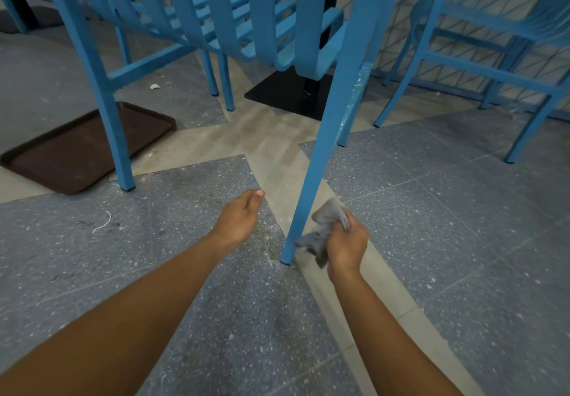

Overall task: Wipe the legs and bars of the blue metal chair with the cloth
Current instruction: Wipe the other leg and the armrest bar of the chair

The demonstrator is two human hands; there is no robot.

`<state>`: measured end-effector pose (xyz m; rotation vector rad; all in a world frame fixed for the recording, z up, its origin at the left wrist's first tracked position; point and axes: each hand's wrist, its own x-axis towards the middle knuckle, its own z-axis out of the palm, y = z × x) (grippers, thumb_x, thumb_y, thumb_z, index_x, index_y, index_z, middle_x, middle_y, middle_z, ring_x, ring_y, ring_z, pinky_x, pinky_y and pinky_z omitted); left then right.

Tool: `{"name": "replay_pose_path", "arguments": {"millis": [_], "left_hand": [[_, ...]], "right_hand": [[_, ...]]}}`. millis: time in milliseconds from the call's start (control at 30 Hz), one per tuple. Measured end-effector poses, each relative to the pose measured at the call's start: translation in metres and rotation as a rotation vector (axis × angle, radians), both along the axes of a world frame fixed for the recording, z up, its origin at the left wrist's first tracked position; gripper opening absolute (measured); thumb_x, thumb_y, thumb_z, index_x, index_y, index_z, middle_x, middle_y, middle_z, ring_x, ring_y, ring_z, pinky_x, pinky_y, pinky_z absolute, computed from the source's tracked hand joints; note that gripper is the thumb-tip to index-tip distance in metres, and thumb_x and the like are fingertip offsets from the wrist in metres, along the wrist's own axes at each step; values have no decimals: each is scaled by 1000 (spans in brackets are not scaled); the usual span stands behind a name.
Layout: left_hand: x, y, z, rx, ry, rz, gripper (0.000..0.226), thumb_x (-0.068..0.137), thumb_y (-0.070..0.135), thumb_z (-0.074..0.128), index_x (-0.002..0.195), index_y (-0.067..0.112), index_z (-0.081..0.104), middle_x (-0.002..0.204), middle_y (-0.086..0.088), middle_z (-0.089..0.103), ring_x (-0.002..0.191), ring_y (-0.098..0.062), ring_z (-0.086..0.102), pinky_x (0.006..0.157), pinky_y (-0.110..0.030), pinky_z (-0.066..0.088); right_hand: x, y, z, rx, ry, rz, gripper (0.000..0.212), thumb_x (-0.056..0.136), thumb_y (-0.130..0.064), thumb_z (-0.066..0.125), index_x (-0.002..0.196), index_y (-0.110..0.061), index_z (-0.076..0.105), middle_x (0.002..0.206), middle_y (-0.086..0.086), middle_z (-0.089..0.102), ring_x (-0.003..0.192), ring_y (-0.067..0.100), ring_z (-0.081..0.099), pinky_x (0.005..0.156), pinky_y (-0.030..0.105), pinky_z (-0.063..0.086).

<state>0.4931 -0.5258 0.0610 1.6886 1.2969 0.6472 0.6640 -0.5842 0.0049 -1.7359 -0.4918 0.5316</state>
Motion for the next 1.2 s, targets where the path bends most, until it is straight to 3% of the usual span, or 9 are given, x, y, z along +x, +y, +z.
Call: {"name": "replay_pose_path", "arguments": {"millis": [100, 200, 367, 467, 600, 767, 933, 1067, 1200], "left_hand": [[7, -2, 3, 0, -16, 0, 40, 100, 32, 31, 129, 14, 52, 127, -9, 57, 116, -28, 53, 104, -39, 38], [10, -3, 5, 5, -23, 4, 39, 100, 32, 31, 126, 14, 54, 123, -9, 59, 112, -27, 55, 101, -38, 40], [8, -2, 2, 0, -5, -1, 40, 100, 33, 31, 126, 13, 53, 123, -10, 58, 113, -28, 55, 102, -41, 40], [6, -4, 1, 6, 3, -2, 40, 100, 32, 31, 127, 13, 53, 124, -11, 58, 113, -29, 55, 103, -42, 40], [4, -6, -1, 17, 21, -20, 40, 100, 30, 30, 131, 13, 50, 131, -10, 55, 118, -28, 53, 106, -42, 38], [-4, -5, -7, -5, 22, -18, 42, 100, 34, 28, 131, 14, 50, 129, -11, 56, 115, -29, 54, 104, -42, 39], [-6, -5, -9, -30, 12, -4, 40, 100, 34, 29, 128, 16, 52, 118, -9, 59, 108, -27, 57, 97, -38, 41], [7, -11, -3, -29, -29, -12, 38, 99, 31, 36, 128, 13, 52, 120, -8, 58, 111, -27, 56, 102, -38, 41], [24, -14, 10, -8, -34, -61, 32, 98, 24, 41, 126, 15, 53, 120, -7, 58, 109, -25, 57, 93, -28, 41]], "right_hand": [[-27, 3, 22, 93, 83, 75, 37, 92, -3, 44, 121, -20, 59, 113, 4, 61, 98, 17, 61, 92, 31, 49], [-53, -2, 24, 56, -74, 188, 43, 93, -9, 44, 135, -15, 47, 121, 4, 58, 105, 16, 55, 93, 28, 44], [-59, -1, 12, -23, -218, 245, 53, 95, -2, 38, 146, -9, 24, 142, 5, 42, 124, 18, 45, 88, 6, 28], [-56, -2, 5, -69, -122, 237, 42, 100, -12, 33, 141, -5, 35, 120, 7, 55, 103, 19, 57, 75, 14, 40], [-42, 4, -20, -307, -90, 314, 35, 100, -21, 35, 123, -2, 51, 112, 17, 62, 101, 29, 60, 85, 32, 46], [-32, 8, -41, -558, -89, 565, 19, 90, -16, 49, 95, -2, 62, 103, 18, 69, 91, 29, 66, 72, 24, 51], [-18, 2, -36, -553, -7, 458, 37, 95, -30, 48, 108, 1, 62, 108, 17, 65, 97, 29, 63, 73, 31, 49], [-5, -9, -24, -525, 72, 483, 14, 80, -5, 56, 91, -2, 64, 90, 17, 65, 78, 24, 59, 65, 35, 49], [3, -19, 4, -457, 96, 464, 16, 76, 0, 55, 87, -10, 60, 84, 11, 61, 77, 22, 57, 64, 29, 45]]}}
